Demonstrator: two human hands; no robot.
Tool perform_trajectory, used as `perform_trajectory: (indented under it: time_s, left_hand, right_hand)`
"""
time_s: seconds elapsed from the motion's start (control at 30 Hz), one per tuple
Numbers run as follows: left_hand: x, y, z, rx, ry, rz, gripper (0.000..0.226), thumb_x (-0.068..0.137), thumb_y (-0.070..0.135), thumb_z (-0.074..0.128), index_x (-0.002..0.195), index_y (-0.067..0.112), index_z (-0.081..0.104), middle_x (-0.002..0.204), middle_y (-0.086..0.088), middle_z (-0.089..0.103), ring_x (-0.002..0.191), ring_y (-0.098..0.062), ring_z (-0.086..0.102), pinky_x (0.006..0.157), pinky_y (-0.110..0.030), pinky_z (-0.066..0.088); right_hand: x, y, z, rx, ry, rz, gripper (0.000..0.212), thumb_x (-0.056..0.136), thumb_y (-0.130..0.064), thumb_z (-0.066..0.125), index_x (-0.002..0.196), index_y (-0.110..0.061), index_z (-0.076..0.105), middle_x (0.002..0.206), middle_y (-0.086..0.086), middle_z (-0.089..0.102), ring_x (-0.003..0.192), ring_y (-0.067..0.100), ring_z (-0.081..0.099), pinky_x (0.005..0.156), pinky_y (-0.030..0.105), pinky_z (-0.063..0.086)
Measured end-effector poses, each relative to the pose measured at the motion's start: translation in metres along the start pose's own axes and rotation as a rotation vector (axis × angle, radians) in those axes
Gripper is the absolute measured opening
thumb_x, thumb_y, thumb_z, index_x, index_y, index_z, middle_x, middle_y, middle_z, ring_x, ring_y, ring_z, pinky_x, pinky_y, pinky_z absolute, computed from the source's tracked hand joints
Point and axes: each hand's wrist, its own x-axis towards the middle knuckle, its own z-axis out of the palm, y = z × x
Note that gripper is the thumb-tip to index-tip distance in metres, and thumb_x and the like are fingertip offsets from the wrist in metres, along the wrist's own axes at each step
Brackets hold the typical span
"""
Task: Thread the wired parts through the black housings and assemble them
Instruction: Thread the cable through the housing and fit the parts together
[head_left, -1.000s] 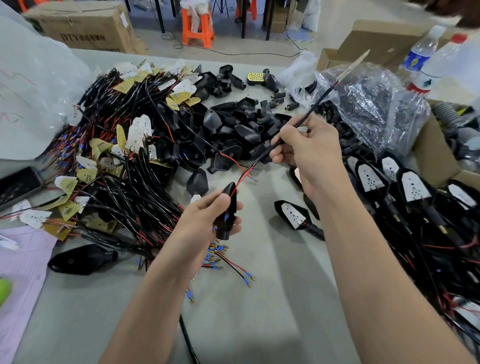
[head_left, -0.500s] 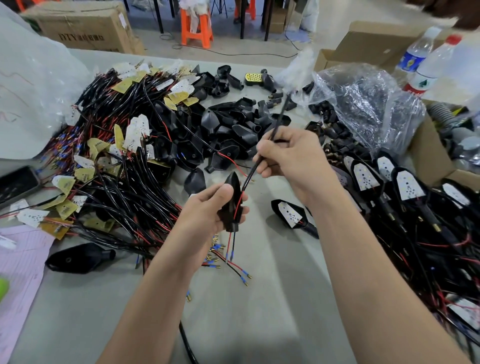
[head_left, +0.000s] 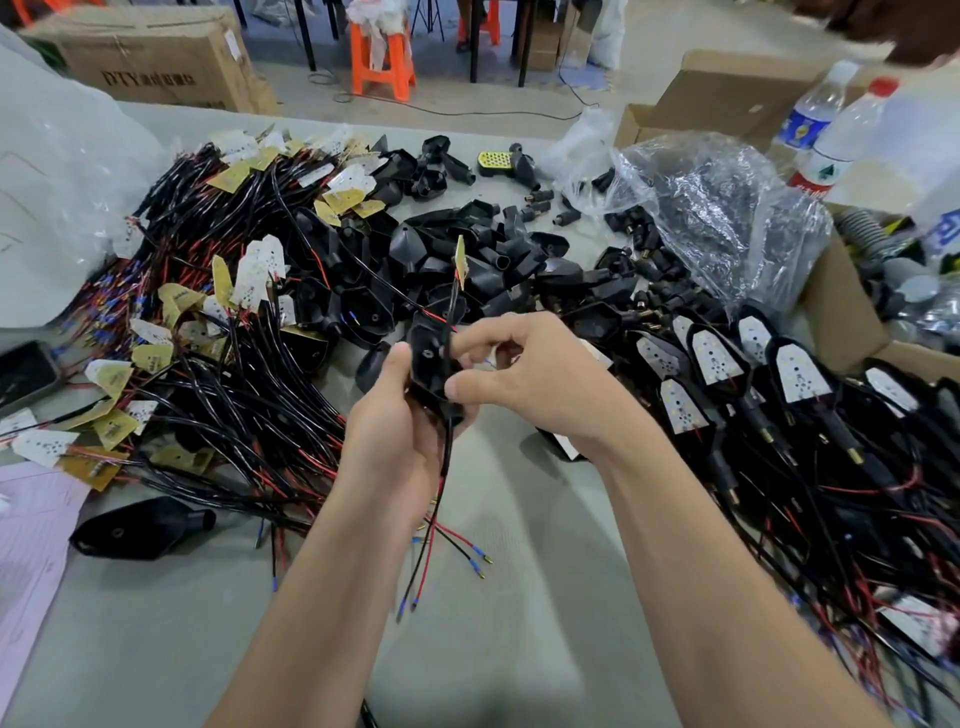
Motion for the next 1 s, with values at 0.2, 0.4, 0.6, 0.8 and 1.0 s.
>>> perform_trajectory:
  time_s: [0.2, 0.4, 0.6, 0.8, 1.0]
  left_hand:
    - [0.002, 0.002, -0.004, -0.055, 0.017, 0.065, 0.045, 0.112, 0.033, 0.034, 0.107, 0.003, 0.068, 0.096, -0.013, 0.078, 0.082, -0.022, 0.076, 0.066, -0.030, 0.062]
    - [0.003, 0.001, -0.003, -0.083, -0.037, 0.090, 0.050, 0.112, 0.033, 0.034, 0.113, -0.006, 0.065, 0.107, -0.019, 0.076, 0.099, -0.032, 0.075, 0.076, -0.033, 0.062]
    - [0.006, 0.010, -0.007, -0.261, 0.053, 0.117, 0.052, 0.112, 0.035, 0.035, 0.124, -0.010, 0.059, 0.106, -0.023, 0.075, 0.093, -0.032, 0.076, 0.073, -0.030, 0.063]
    - [0.013, 0.033, -0.020, -0.370, 0.048, 0.131, 0.056, 0.112, 0.040, 0.030, 0.119, -0.006, 0.061, 0.102, -0.019, 0.073, 0.090, -0.027, 0.075, 0.077, -0.027, 0.062]
    - [0.009, 0.024, -0.018, -0.306, 0.012, 0.119, 0.055, 0.110, 0.038, 0.037, 0.136, -0.008, 0.054, 0.116, -0.018, 0.069, 0.098, -0.028, 0.072, 0.083, -0.030, 0.062]
  right_hand:
    - [-0.021, 0.013, 0.019, 0.367, 0.243, 0.120, 0.021, 0.085, 0.002, 0.069, 0.098, -0.012, 0.076, 0.090, 0.004, 0.079, 0.082, 0.013, 0.071, 0.075, 0.031, 0.060]
    - [-0.053, 0.032, 0.047, 0.390, -0.041, 0.309, 0.009, 0.094, -0.009, 0.059, 0.101, -0.011, 0.065, 0.075, 0.015, 0.071, 0.048, 0.022, 0.056, 0.045, 0.028, 0.042]
    - [-0.070, 0.037, 0.041, 0.330, 0.058, 0.303, 0.026, 0.096, -0.023, 0.062, 0.077, -0.014, 0.076, 0.053, 0.004, 0.053, 0.046, 0.011, 0.035, 0.046, 0.020, 0.028]
    - [-0.080, 0.036, 0.020, -0.028, 0.077, 0.249, 0.050, 0.075, -0.047, 0.059, 0.083, 0.002, 0.067, 0.055, 0.002, 0.036, 0.055, 0.015, 0.030, 0.054, 0.030, 0.028]
    - [-0.085, 0.035, 0.020, -0.375, 0.138, 0.279, 0.017, 0.087, -0.029, 0.064, 0.104, -0.027, 0.069, 0.083, -0.021, 0.058, 0.078, 0.001, 0.050, 0.073, 0.026, 0.042]
